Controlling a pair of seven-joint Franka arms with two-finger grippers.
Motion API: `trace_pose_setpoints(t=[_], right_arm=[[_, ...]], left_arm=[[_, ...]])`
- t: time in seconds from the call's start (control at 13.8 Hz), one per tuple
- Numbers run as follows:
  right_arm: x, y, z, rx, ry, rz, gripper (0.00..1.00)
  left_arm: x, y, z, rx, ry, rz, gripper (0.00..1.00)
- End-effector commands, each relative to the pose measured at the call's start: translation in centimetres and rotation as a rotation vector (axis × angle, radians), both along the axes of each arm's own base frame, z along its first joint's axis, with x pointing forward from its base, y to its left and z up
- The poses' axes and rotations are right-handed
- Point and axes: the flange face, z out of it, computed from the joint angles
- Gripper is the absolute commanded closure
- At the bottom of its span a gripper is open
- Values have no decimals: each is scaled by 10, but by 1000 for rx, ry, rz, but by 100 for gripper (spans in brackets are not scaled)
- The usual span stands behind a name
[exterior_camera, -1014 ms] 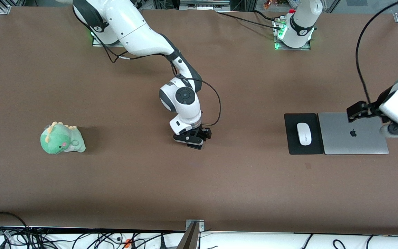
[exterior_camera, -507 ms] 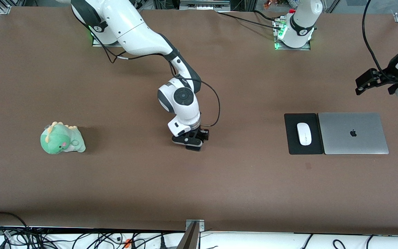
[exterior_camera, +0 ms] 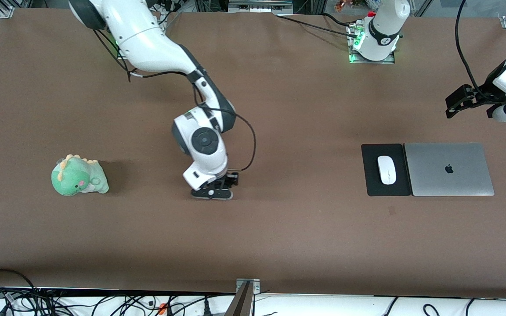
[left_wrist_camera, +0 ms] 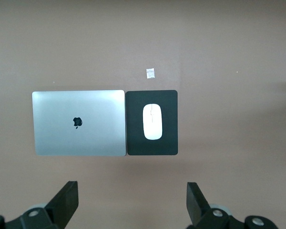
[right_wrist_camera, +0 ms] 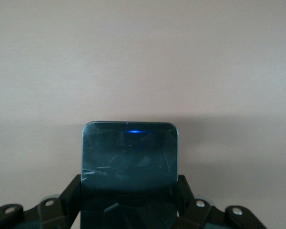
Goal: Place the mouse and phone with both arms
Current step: 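Lift the phone with the right gripper while the left gripper withdraws, then carry the phone beside the green plush toy and lower it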
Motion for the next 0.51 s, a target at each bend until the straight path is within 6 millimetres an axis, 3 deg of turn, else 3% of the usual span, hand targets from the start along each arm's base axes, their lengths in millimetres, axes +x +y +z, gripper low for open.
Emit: trace_pose_setpoints(t=[0.0,0.22,0.43], right_arm=[[13,-81,24,13,74,100,65],[9,-178,19,1,137,175,64],[-8,-228,-2,4,147,198,63]], left_arm=[[-8,0,5,-15,20,-8,0],[-8,1,6,-13,18,-8,0],[-8,1,5,-13,23,-7,0]])
